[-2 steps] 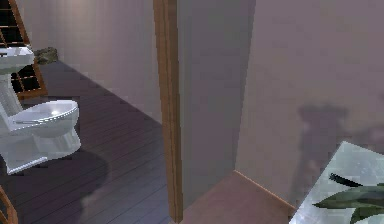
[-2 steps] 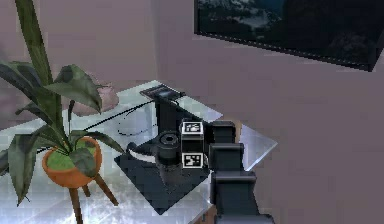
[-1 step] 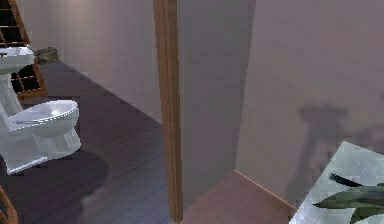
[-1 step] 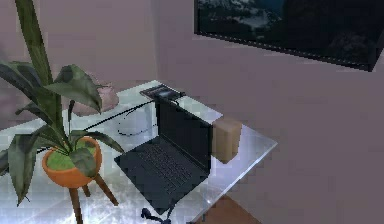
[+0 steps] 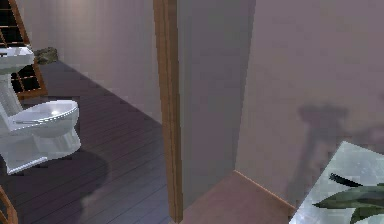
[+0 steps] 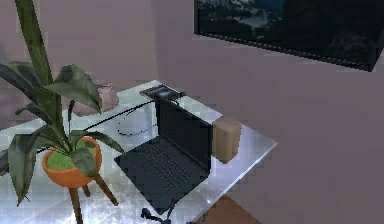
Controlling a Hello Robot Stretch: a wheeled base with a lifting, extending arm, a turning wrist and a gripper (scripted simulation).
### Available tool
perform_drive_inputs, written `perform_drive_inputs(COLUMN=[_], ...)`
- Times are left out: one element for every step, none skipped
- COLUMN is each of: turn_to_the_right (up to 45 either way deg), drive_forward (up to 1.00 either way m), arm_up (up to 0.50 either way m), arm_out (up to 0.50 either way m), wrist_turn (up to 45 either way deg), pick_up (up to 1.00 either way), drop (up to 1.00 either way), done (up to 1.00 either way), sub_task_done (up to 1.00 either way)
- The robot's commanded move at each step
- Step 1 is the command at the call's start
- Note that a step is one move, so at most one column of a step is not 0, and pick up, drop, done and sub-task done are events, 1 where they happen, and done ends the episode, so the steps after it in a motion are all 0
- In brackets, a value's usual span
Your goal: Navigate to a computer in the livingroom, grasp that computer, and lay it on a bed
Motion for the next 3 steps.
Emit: perform_drive_inputs(turn_to_the_right=[0.0, 0.0, 0.0], drive_forward=[0.00, 0.00, 0.00], arm_up=[0.10, 0.26, 0.00], arm_out=[0.00, 0.00, 0.00], wrist_turn=[0.0, 0.0, -45.0], pick_up=[0.00, 0.00, 0.00], drop=[0.00, 0.00, 0.00], done=[0.00, 0.00, 0.00], sub_task_done=[0.00, 0.00, 0.00])
